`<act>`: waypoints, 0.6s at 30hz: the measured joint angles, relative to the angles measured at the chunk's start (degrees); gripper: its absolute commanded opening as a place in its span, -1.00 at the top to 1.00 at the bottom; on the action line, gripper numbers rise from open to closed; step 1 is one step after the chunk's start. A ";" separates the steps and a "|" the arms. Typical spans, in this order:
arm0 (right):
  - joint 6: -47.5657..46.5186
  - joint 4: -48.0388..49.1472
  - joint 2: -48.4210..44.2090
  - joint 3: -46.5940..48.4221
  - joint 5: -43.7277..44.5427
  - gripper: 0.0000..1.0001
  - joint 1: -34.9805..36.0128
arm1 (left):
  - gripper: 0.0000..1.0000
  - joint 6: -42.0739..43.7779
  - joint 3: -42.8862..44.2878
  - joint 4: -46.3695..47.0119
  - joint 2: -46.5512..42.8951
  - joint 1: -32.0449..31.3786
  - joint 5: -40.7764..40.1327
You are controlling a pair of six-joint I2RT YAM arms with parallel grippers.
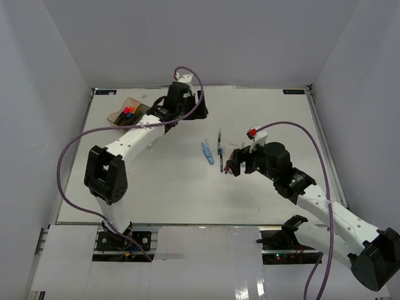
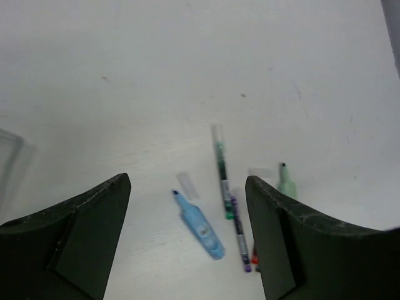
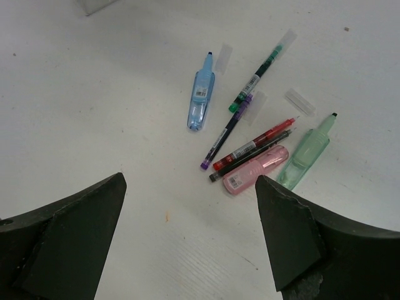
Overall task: Sort the stationery into containers
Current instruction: Pick up the pen from the center of the board.
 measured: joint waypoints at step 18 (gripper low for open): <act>2.54 -3.76 -6.12 -4.81 1.03 -0.82 -0.02 | -0.44 -12.00 7.17 3.54 26.12 -12.90 -9.27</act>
